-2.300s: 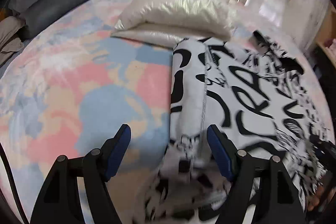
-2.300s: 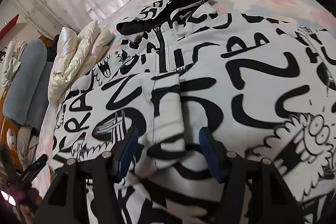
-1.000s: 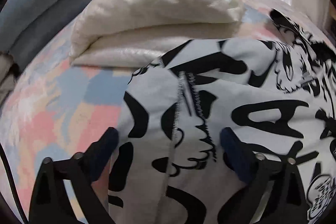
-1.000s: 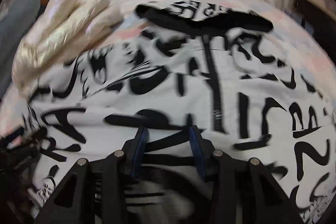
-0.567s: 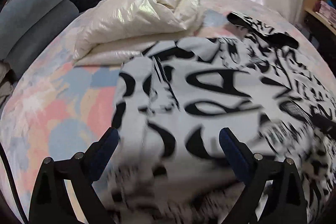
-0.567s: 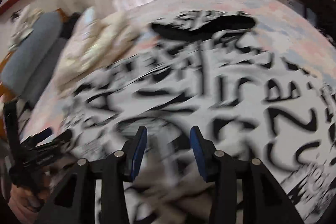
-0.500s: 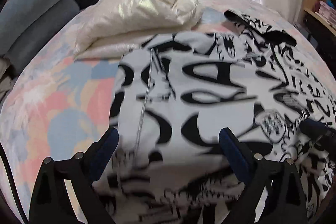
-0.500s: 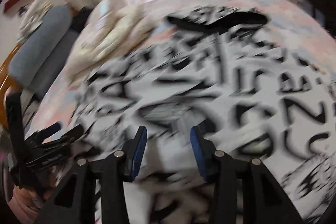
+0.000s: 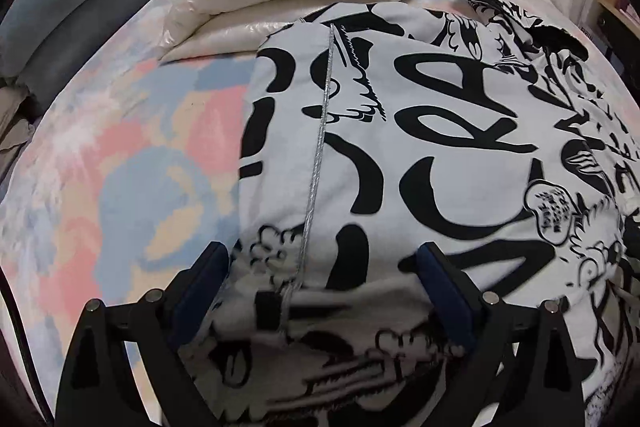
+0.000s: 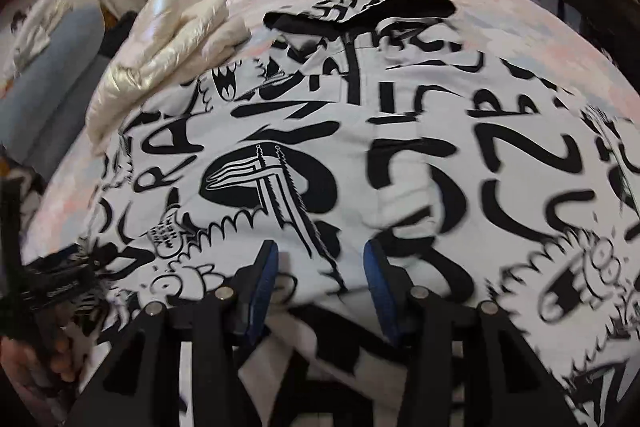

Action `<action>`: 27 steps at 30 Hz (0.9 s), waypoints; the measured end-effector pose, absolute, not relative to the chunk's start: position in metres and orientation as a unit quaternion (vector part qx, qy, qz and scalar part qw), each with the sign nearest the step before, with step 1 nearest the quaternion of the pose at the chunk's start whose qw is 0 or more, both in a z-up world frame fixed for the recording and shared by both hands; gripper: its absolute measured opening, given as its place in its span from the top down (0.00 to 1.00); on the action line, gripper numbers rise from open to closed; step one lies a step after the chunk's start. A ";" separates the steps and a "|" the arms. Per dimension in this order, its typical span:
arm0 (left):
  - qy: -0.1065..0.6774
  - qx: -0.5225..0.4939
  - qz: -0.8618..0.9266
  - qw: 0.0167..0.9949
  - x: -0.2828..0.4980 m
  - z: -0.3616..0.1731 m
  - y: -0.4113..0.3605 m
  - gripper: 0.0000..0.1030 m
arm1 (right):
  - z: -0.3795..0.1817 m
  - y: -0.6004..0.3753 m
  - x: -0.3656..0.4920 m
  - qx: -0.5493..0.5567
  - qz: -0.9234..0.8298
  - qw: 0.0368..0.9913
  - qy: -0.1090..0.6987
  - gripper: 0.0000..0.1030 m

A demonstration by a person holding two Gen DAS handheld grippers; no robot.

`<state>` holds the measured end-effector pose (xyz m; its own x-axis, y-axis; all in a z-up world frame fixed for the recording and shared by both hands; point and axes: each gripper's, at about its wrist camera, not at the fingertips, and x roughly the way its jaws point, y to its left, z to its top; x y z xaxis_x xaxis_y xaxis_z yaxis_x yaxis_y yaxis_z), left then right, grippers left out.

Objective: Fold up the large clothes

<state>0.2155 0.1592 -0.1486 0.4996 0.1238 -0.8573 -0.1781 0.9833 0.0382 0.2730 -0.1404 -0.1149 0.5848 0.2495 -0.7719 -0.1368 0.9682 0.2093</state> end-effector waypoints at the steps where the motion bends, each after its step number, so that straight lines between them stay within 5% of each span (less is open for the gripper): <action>1: 0.489 -0.031 0.086 0.868 0.213 -0.144 0.158 0.09 | -0.110 -0.144 0.267 0.071 0.109 0.888 0.441 0.57; 15: 0.421 -0.040 0.070 0.903 0.108 -0.067 0.172 0.09 | -0.060 -0.171 0.164 0.078 0.120 0.907 0.396 0.55; 27: 0.411 -0.057 0.074 0.907 0.044 -0.051 0.182 0.09 | -0.052 -0.199 0.108 0.104 0.095 0.917 0.374 0.50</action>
